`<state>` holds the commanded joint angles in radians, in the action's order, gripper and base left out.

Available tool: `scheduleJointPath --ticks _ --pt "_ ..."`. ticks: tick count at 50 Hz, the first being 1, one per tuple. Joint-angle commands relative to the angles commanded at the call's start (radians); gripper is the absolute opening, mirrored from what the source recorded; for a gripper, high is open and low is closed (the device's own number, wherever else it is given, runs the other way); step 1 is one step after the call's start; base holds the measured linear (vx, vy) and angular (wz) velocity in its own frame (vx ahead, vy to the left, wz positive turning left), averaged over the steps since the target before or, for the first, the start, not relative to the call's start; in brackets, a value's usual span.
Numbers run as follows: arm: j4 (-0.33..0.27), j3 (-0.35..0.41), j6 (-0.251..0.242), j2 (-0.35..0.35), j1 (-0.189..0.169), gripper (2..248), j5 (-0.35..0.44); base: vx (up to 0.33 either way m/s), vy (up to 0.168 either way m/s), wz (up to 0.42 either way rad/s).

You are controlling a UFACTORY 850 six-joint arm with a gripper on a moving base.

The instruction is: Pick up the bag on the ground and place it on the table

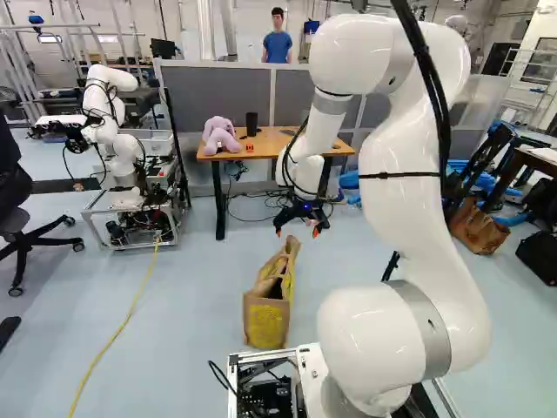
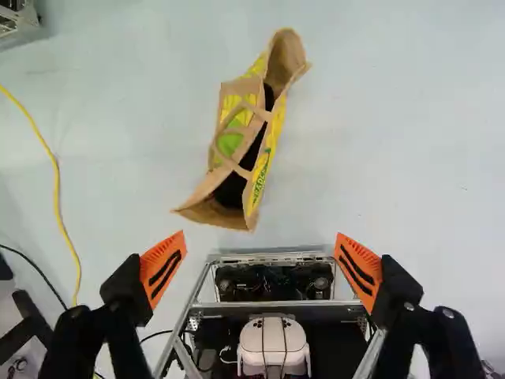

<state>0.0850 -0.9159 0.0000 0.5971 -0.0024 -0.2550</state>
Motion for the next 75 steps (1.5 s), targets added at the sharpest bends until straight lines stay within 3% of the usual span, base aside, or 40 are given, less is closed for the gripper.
scheduleJointPath --ticks 75 --pt "0.000 -0.192 0.000 0.316 -0.002 247 0.000 0.000 0.000 0.000"
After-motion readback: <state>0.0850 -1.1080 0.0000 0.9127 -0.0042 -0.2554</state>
